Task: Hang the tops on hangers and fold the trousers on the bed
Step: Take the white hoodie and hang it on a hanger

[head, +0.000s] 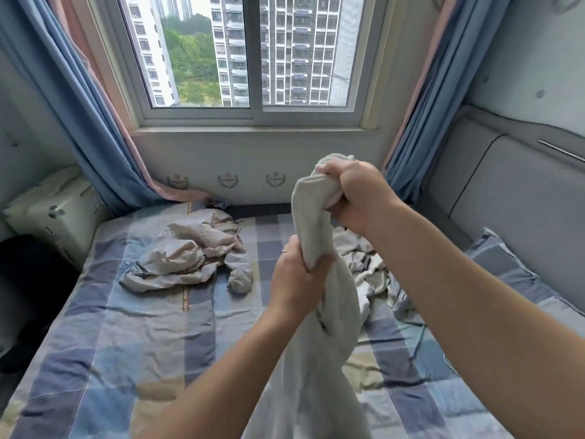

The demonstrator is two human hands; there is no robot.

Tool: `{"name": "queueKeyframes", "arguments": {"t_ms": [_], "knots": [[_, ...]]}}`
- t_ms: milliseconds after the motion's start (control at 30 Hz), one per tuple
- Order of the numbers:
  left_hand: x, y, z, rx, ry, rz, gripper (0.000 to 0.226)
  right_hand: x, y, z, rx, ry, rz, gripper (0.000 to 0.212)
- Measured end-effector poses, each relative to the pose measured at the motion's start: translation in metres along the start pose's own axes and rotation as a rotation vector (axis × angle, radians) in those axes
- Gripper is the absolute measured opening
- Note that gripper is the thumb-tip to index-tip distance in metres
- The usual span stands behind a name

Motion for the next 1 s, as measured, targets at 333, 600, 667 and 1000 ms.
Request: {"name": "queueKeyframes", "arguments": {"t_ms": [333,600,667,1000], "knots": [[-0.045,0.002,0.021,0.033,-0.079,-0.148,0.015,-0.07,-0.067,-0.013,0.038,0.074,-0.23,0.045],[-0.046,-0.01,0.027,-0.191,-0.118,-0.56,0.032,-0.057,-0.227,-0.07,0.125,0.022,-0.586,0.09],[-0.048,-0.011,0.033,-0.211,-0.117,-0.621,0.026,-0.058,-0.243,-0.064,0.202,-0.03,-0.585,0.075],[-0.052,0.025,0.037,-0.295,-0.001,-0.606,0.016,-0.102,-0.189,-0.001,0.21,-0.204,-0.369,0.014]]}}
Point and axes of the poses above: each hand's wrist, its own z-axis towards the middle knuckle, its own x-axis out of the palm, y = z × x, the point moved 1 cm from there along z, towards the middle knuckle, and after that the axes turned 7 degrees about y, right-handed, at the moved point
